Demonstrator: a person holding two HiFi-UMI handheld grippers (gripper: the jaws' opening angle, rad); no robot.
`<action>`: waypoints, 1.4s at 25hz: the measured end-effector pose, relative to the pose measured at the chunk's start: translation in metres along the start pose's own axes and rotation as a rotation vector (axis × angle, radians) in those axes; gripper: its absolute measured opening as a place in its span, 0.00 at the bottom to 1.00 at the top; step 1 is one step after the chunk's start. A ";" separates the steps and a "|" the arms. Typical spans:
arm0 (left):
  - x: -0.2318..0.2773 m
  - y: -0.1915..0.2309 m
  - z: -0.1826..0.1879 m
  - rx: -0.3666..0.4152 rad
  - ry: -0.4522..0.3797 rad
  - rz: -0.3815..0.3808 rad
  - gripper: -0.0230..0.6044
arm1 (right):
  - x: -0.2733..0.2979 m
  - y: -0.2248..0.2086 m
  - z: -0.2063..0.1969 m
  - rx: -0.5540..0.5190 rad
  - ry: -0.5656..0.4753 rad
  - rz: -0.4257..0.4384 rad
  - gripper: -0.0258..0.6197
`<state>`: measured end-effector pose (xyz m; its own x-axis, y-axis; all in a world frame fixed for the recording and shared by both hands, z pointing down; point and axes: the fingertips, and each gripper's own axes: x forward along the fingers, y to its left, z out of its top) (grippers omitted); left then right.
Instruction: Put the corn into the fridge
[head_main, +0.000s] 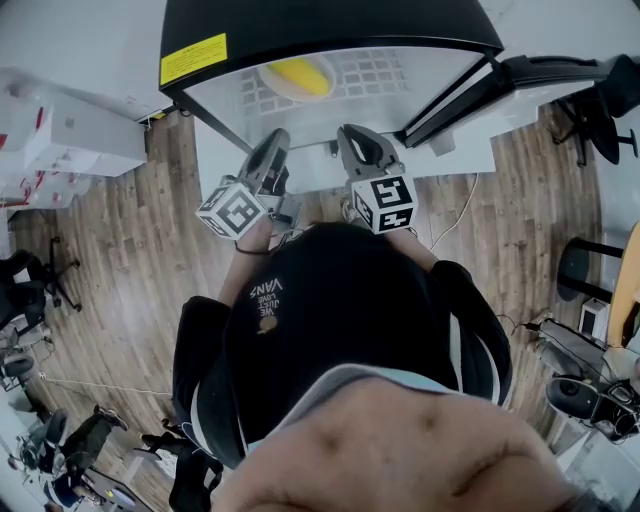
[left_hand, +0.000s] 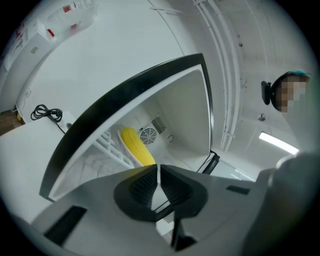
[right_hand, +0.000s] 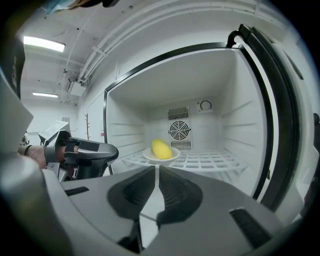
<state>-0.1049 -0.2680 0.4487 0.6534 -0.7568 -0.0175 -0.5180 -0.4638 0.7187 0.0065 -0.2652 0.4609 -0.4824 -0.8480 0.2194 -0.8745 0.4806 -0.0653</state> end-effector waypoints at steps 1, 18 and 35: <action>-0.001 0.000 0.000 0.013 0.003 -0.001 0.09 | -0.001 0.000 0.000 0.000 -0.001 -0.003 0.09; -0.018 -0.005 -0.013 0.168 0.083 -0.027 0.07 | -0.016 0.011 -0.009 0.027 -0.008 -0.061 0.08; -0.036 -0.003 -0.026 0.343 0.152 -0.022 0.06 | -0.029 0.029 -0.020 0.030 -0.001 -0.094 0.07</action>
<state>-0.1121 -0.2270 0.4653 0.7272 -0.6803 0.0916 -0.6413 -0.6257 0.4440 -0.0037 -0.2225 0.4726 -0.3979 -0.8894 0.2253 -0.9172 0.3916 -0.0738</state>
